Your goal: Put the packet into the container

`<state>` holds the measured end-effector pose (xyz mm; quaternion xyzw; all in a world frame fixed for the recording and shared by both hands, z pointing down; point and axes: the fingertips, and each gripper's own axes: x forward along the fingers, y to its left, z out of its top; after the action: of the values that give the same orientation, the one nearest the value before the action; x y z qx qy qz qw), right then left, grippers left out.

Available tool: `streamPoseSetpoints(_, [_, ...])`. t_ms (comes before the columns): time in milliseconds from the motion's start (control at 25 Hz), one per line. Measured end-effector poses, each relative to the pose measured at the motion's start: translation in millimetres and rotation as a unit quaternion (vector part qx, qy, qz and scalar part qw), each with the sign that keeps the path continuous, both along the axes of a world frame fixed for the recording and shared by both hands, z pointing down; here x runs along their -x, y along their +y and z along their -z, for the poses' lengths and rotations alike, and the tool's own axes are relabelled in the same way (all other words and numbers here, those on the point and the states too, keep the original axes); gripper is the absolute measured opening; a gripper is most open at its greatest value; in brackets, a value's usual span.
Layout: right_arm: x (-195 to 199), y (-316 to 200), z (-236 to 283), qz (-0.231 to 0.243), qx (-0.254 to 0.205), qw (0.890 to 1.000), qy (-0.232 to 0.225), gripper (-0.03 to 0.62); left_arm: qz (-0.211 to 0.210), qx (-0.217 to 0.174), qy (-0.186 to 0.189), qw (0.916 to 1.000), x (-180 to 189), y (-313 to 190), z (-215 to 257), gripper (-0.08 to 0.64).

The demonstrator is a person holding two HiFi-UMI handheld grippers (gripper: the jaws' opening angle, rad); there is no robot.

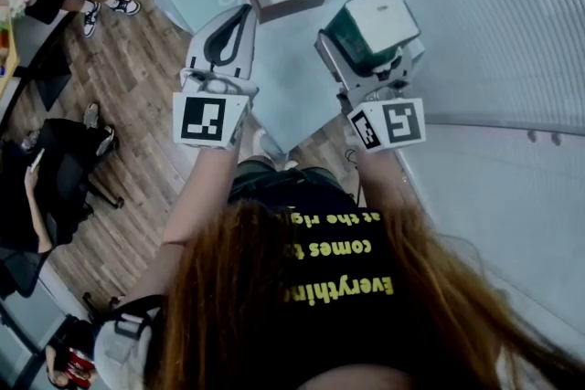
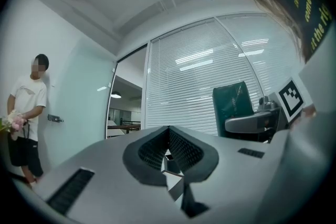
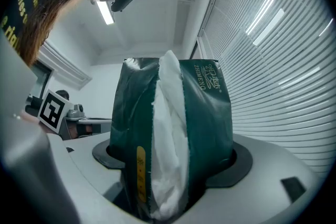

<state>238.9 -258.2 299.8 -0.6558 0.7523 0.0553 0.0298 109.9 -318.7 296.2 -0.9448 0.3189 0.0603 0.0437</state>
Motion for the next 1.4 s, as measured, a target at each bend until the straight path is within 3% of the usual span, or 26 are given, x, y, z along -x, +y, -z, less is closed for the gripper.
streamPoseSetpoints(400, [-9.1, -31.5, -10.8, -0.016, 0.015, 1.000, -0.005, 0.420, -0.002, 0.010, 0.000, 1.0000, -3.0, -34.8, -6.7, 0.002])
streamPoseSetpoints(800, [-42.3, -72.8, -19.5, 0.050, 0.025, 0.998, -0.009, 0.420, 0.061, 0.012, -0.006, 0.9980, -31.4, -52.3, -14.9, 0.002])
streamPoseSetpoints(1160, [-48.5, -116.4, -26.0, 0.092, 0.049, 0.994, 0.017, 0.420, 0.098, 0.008, -0.004, 0.9951, -26.5, -70.2, -8.2, 0.002])
streamPoseSetpoints(1400, [-50.2, -154.0, -52.0, 0.114, 0.091, 0.988, 0.039, 0.420, 0.118, 0.009, -0.005, 0.9929, -18.6, -77.0, -7.1, 0.002])
